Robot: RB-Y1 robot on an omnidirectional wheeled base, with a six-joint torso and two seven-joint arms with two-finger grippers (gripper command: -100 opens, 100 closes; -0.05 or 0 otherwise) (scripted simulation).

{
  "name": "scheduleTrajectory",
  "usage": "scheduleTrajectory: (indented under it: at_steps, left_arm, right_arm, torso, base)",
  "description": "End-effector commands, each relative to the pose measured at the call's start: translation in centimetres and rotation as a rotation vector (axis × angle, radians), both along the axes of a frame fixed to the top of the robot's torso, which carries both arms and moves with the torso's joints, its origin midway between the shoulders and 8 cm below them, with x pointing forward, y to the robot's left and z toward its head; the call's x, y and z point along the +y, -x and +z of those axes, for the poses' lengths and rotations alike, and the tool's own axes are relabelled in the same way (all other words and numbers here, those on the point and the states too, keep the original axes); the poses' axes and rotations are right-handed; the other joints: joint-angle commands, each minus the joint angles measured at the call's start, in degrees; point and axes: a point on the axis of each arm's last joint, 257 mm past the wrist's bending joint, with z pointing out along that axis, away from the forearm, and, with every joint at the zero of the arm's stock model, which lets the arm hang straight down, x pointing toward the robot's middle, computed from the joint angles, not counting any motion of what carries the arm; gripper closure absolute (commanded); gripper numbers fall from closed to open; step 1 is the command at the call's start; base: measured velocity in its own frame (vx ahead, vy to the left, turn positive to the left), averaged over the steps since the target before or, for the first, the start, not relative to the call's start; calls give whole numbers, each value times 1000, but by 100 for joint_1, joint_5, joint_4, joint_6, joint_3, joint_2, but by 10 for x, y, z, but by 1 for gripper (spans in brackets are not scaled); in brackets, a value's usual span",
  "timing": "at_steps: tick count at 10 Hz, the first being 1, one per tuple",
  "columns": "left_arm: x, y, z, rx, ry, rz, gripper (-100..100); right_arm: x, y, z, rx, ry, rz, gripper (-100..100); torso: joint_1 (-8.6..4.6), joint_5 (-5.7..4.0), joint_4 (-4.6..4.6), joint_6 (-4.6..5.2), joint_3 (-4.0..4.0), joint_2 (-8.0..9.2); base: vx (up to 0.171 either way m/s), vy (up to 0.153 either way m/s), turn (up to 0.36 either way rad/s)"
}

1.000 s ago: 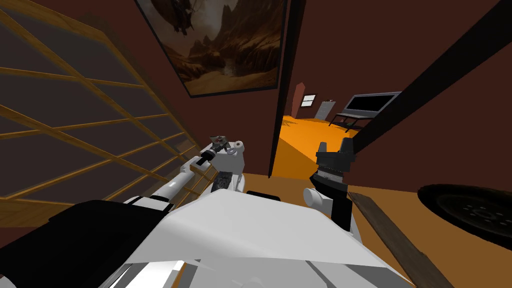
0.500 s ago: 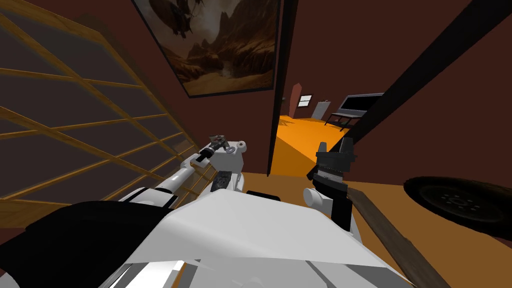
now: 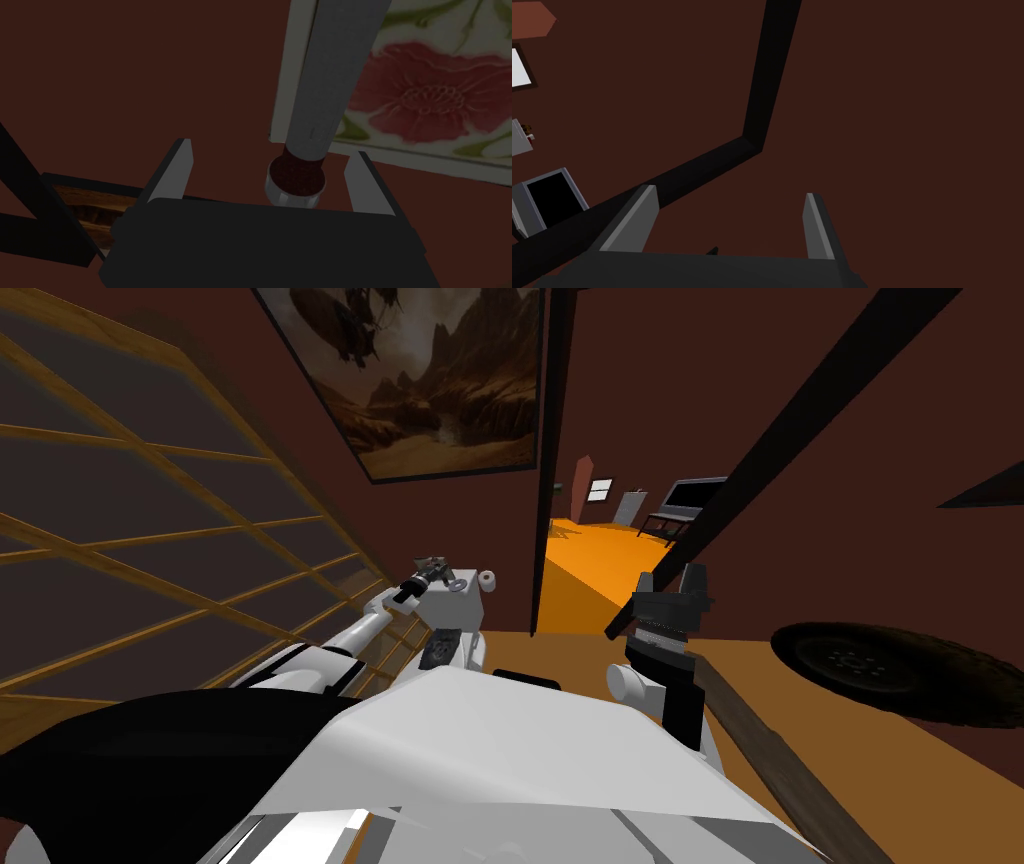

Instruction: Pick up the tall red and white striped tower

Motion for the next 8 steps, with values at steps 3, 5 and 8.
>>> scheduleTrajectory:
  at_steps: [3, 5, 8]
  left_arm:
    - [27, -10, 15, -14, -7, 50, -100]
    - [40, -16, 26, -21, -24, 64, -100]
    - [60, -21, 38, -34, -22, 110, -100]
  right_arm:
    - [0, 0, 0, 0, 0, 0, 0]
    - [0, 0, 0, 0, 0, 0, 0]
    - [0, 0, 0, 0, 0, 0, 0]
  torso:
    - [0, -4, 6, -8, 8, 8]
    - [9, -1, 0, -8, -7, -18]
    - [-4, -5, 7, -9, 10, 11]
  base:
    - [-72, -25, -35]
    - [-41, -18, -114]
    - [-73, -31, -13]
